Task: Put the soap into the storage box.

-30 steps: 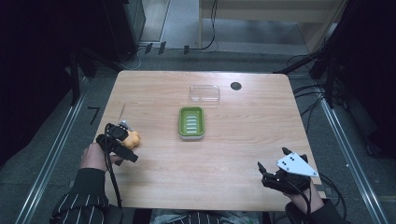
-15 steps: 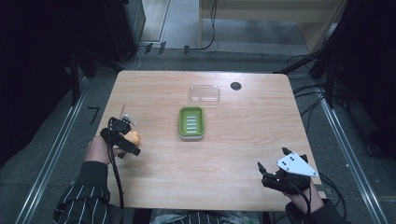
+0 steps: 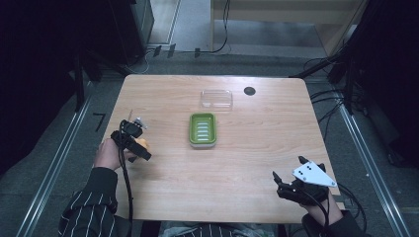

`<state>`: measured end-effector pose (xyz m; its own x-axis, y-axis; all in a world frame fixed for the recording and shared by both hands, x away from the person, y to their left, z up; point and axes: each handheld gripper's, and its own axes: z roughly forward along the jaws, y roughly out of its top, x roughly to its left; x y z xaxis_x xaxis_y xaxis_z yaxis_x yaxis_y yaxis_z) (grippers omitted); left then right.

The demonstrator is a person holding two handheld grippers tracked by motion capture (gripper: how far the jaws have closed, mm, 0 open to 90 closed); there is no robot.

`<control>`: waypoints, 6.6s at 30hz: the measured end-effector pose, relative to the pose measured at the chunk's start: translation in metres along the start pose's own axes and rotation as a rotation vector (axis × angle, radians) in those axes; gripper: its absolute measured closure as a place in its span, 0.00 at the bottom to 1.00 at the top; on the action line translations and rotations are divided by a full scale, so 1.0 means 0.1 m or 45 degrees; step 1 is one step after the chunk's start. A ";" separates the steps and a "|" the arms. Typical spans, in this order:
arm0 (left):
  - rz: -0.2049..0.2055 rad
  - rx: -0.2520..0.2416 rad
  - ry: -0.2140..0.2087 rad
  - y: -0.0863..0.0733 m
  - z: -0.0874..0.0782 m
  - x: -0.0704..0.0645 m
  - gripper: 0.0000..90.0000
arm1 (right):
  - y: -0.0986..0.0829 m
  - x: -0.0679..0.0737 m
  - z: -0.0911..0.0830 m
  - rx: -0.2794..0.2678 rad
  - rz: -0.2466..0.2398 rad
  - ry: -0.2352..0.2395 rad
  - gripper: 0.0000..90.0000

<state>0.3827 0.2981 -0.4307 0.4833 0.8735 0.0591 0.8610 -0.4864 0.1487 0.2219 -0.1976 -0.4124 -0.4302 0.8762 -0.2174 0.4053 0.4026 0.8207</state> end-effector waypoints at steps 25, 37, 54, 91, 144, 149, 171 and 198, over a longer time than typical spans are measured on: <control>0.020 0.059 0.025 -0.01 0.18 0.16 0.33 | 0.00 0.00 0.00 -0.001 0.007 -0.003 0.15; 0.024 0.044 0.028 -0.02 0.16 0.14 0.44 | 0.00 0.00 -0.01 -0.003 0.008 -0.002 0.15; 0.014 0.030 0.023 -0.04 0.06 0.13 0.44 | 0.00 0.00 -0.01 -0.005 0.009 -0.003 0.15; 0.201 0.003 -0.014 0.22 -0.25 -0.34 0.44 | 0.00 0.00 -0.01 0.000 0.004 -0.003 0.15; 0.402 -0.090 -0.046 0.85 -0.45 -0.80 0.44 | 0.00 0.00 0.00 0.002 0.001 -0.003 0.15; 0.416 -0.093 -0.051 0.92 -0.44 -0.84 0.44 | 0.00 0.00 0.00 0.000 0.003 -0.003 0.15; 0.490 -0.106 -0.052 1.21 -0.43 -0.98 0.44 | 0.00 0.00 0.00 0.000 0.001 -0.002 0.15; 0.546 -0.101 -0.049 1.47 -0.22 -1.12 0.44 | 0.00 0.00 0.00 0.000 -0.001 -0.004 0.15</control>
<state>0.4521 0.1294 -0.3941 0.8014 0.5904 0.0955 0.5668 -0.8007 0.1940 0.2222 -0.1981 -0.4128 -0.4283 0.8765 -0.2197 0.4048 0.4035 0.8206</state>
